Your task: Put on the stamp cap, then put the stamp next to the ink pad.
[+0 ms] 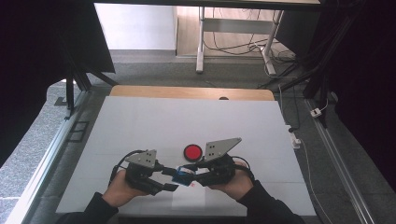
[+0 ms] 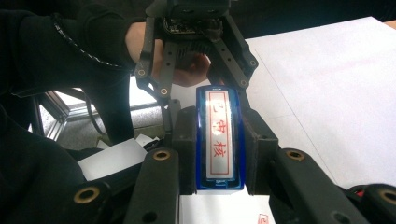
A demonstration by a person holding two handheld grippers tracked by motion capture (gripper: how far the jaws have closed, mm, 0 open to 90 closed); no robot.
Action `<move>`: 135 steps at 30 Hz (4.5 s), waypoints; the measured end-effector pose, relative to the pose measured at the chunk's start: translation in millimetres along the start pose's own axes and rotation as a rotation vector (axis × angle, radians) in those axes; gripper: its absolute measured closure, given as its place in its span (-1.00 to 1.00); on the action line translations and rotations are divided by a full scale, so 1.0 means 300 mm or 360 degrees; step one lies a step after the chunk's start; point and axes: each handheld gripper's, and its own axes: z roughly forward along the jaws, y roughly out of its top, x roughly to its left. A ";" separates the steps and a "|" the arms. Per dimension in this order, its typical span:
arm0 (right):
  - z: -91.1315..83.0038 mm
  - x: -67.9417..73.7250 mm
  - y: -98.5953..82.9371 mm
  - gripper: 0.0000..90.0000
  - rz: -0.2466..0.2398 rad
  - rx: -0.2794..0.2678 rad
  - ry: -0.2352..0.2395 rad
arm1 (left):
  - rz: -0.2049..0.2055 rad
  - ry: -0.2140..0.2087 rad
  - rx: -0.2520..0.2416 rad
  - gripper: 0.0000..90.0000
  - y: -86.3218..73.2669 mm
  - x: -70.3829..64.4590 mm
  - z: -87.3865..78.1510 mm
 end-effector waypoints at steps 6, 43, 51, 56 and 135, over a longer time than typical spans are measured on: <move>-0.003 0.003 0.001 0.57 -0.0014 0.0007 -0.0017 | -0.0036 0.0068 0.0001 -0.07 -0.002 -0.010 -0.013; -0.026 -0.029 -0.022 0.57 0.0035 0.0062 -0.0245 | -0.0417 0.0576 0.0017 -0.86 -0.172 -0.106 -0.173; -0.035 -0.047 -0.032 0.57 0.0059 0.0072 -0.0281 | -0.0438 0.0649 0.0059 -0.95 -0.193 -0.111 -0.179; -0.039 -0.060 -0.046 0.57 0.0061 0.0096 -0.0335 | -0.0477 0.0660 0.0042 -0.95 -0.210 -0.110 -0.195; -0.144 -0.350 -0.327 0.56 0.0367 0.0463 -0.1024 | -0.0531 0.0863 0.0165 -1.00 -0.270 -0.142 -0.248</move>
